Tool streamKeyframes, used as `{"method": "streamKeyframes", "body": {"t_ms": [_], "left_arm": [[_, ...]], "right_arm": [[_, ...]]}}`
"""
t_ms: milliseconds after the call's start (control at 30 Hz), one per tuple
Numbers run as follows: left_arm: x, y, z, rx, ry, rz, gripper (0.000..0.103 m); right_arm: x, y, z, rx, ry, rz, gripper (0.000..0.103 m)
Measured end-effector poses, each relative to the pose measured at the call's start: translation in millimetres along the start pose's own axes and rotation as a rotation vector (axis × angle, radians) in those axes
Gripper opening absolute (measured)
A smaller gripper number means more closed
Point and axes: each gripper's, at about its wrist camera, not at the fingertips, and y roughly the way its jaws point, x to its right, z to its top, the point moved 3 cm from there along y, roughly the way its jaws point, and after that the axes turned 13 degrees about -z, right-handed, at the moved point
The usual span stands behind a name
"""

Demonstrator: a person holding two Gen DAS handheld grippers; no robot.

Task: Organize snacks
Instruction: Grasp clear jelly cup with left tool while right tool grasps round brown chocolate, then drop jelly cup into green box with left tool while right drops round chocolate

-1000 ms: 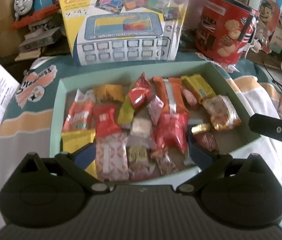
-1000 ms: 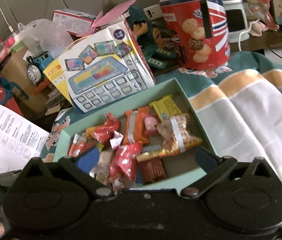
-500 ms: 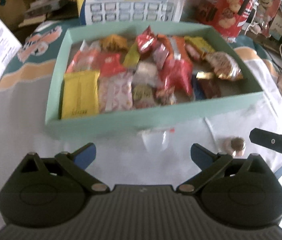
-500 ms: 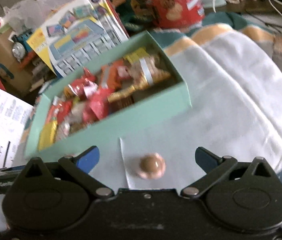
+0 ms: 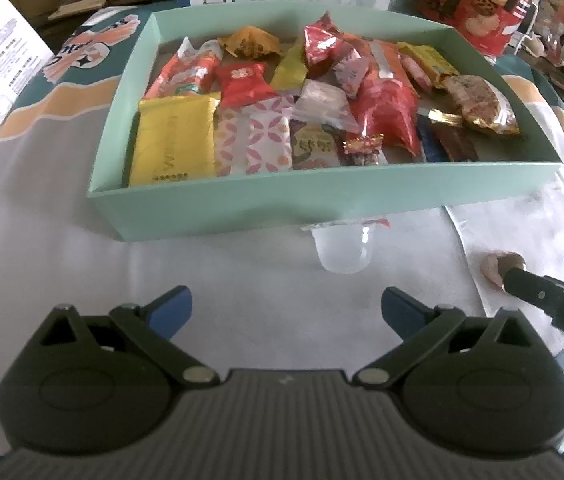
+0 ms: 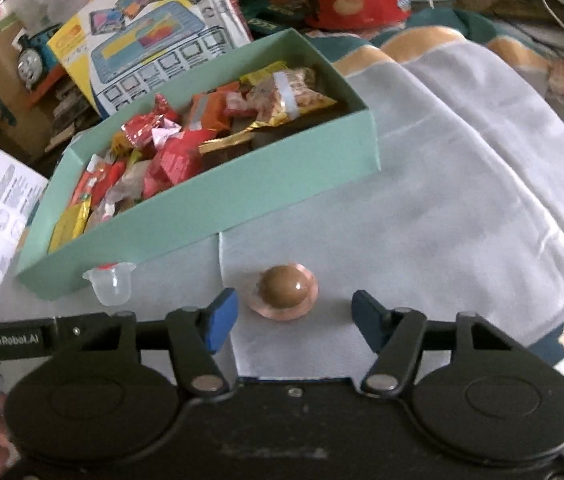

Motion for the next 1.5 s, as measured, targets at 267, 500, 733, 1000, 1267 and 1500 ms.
{"method": "streamKeyframes", "body": {"t_ms": [267, 500, 733, 1000, 1267, 1500], "left_arm": [[-4, 7, 5, -0.001, -0.019, 0.015, 0.103], [5, 13, 12, 0.012, 0.001, 0.019, 0.103], [16, 23, 18, 0.016, 0.020, 0.024, 0.095], [19, 27, 20, 0.021, 0.011, 0.019, 0.081], [19, 22, 20, 0.043, 0.053, 0.034, 0.042], [15, 7, 2, 0.011, 0.068, -0.012, 0.041]], "right_arm": [[-23, 5, -1, 0.099, -0.181, -0.085, 0.033], [-6, 7, 1, 0.090, -0.107, -0.053, 0.032], [1, 4, -3, 0.096, -0.084, -0.037, 0.033], [1, 2, -6, 0.106, -0.086, -0.041, 0.033], [5, -2, -6, 0.071, -0.031, -0.020, 0.033], [9, -11, -13, 0.042, 0.013, -0.002, 0.032]]}}
